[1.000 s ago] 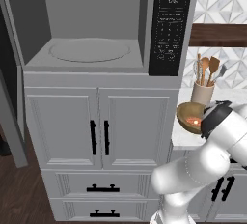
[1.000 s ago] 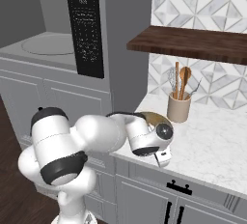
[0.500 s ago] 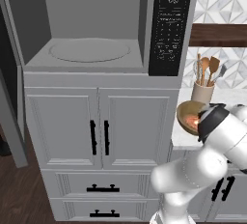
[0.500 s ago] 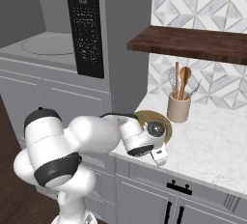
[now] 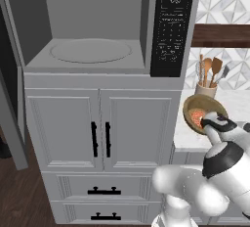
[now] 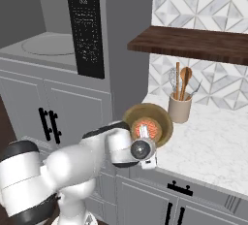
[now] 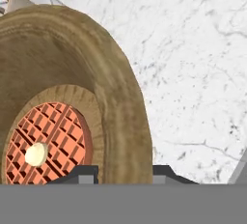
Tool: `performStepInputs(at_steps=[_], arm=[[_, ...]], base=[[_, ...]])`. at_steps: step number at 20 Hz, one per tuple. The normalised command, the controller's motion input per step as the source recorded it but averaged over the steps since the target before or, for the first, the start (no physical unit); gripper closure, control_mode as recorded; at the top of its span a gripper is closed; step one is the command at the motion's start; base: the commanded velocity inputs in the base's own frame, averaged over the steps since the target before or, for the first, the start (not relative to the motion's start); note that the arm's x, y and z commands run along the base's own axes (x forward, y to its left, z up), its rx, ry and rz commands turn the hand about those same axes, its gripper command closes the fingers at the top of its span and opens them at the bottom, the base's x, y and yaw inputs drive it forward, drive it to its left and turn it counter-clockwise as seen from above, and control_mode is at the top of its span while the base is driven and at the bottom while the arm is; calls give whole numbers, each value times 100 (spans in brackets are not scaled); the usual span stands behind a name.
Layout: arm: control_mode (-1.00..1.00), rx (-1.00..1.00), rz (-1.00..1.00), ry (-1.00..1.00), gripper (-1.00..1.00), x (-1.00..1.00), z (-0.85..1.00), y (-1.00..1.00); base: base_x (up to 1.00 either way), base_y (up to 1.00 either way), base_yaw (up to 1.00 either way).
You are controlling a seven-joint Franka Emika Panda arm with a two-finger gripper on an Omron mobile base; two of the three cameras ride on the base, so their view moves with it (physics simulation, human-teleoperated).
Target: Open the microwave, place the bowl with waffle inside the microwave, then close the microwave door and turn it on.
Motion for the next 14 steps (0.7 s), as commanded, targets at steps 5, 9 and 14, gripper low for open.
performStepInputs(at_steps=[5, 9, 14], arm=[[-100, -3, -5, 21, 100, -60, 97, -2], [-100, -10, 0, 48, 100, -60, 100, -15], [-100, 2, -4, 17, 100, -90, 94, -44]], base=[[0, 0, 0], [0, 0, 0], [0, 0, 0]])
